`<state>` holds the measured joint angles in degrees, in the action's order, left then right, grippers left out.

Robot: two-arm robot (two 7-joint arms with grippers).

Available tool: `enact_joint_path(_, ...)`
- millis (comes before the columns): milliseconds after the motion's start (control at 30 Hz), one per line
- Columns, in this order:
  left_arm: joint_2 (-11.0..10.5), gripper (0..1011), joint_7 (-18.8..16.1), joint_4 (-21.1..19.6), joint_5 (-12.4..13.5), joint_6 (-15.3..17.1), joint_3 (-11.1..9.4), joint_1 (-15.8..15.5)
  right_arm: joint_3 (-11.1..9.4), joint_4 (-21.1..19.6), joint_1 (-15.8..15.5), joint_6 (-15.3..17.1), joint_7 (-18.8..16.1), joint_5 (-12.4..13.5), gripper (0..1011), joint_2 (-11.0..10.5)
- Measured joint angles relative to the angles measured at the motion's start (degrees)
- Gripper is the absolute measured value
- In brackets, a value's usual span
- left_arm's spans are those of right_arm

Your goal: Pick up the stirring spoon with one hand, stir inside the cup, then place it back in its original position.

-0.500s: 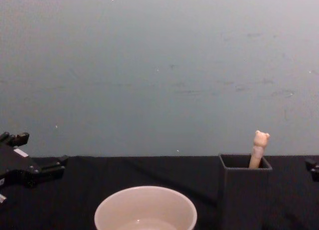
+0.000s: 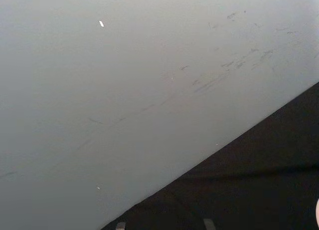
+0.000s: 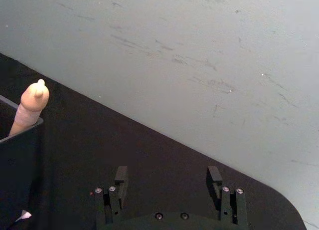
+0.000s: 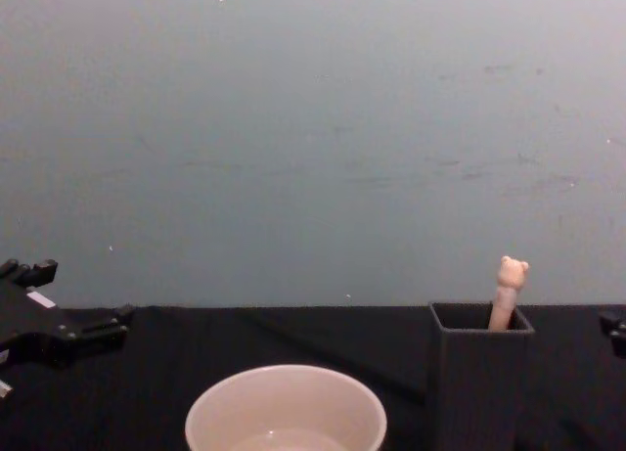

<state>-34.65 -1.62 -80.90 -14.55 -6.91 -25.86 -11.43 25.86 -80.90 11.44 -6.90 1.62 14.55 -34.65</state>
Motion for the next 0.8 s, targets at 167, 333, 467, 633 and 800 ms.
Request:
enact_joint_path(167,0.0,1001,0.0,0.0,0.0,0.0,0.0,0.0,0.0,0.0,0.0,0.0,0.0,0.0,1004,0.0)
enact_joint_path(333,0.0,1001,0.0,0.0,0.0,0.0,0.0,0.0,0.0,0.0,0.0,0.0,0.0,0.0,1004,0.0)
enact_joint_path(467,0.0,1001,0.0,0.0,0.0,0.0,0.0,0.0,0.0,0.0,0.0,0.0,0.0,0.0,1004,0.0)
enact_joint_path(633,0.0,1001,0.0,0.0,0.0,0.0,0.0,0.0,0.0,0.0,0.0,0.0,0.0,0.0,1004,0.0)
enact_joint_path(800,0.0,1001,0.0,0.0,0.0,0.0,0.0,0.0,0.0,0.0,0.0,0.0,0.0,0.0,1004,0.0)
